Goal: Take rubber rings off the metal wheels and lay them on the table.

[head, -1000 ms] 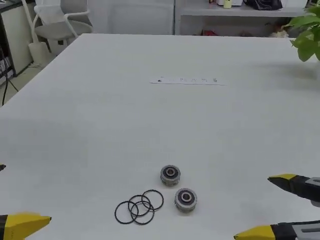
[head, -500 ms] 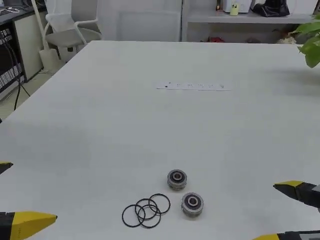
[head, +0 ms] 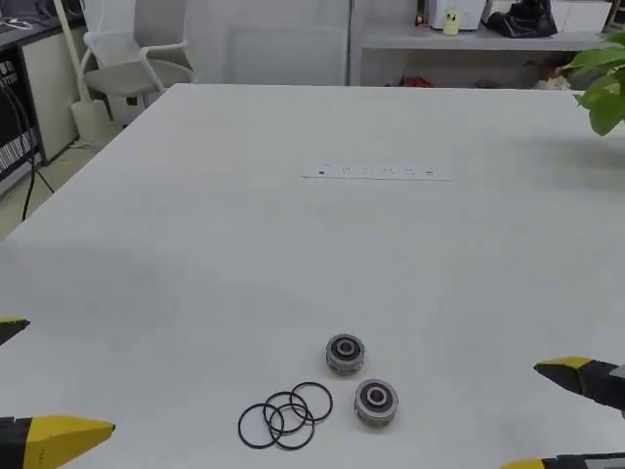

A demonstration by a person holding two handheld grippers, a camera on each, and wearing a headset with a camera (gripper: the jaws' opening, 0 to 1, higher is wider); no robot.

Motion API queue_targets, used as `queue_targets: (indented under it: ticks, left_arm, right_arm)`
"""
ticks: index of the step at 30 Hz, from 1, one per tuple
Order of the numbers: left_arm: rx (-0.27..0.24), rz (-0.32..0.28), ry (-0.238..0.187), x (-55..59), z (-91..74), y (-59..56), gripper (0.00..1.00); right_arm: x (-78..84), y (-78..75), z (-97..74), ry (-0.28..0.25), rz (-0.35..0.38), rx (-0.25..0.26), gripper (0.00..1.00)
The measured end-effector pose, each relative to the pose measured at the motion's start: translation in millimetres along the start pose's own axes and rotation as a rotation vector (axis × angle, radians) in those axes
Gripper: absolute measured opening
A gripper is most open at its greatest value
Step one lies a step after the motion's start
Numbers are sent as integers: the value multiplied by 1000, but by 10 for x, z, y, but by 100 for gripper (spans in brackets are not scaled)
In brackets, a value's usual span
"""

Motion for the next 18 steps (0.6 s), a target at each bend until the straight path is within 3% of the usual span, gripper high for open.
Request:
queue_targets:
  ticks: [18]
  left_arm:
    - [-1,-36,2,100,-33,104,100]
  right_arm:
    - [-3,7,25,-6,15,14,97]
Point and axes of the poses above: the centre of the closed fingertips' face, and the gripper's own axes: z roughly forward along the fingers, y roughly to its left, x roughly out of its underside, the point moved 3 cm from there along -z, roughly backward along the fingers, and after that the axes turned 13 degrees about -x, right-handed, at the moved point
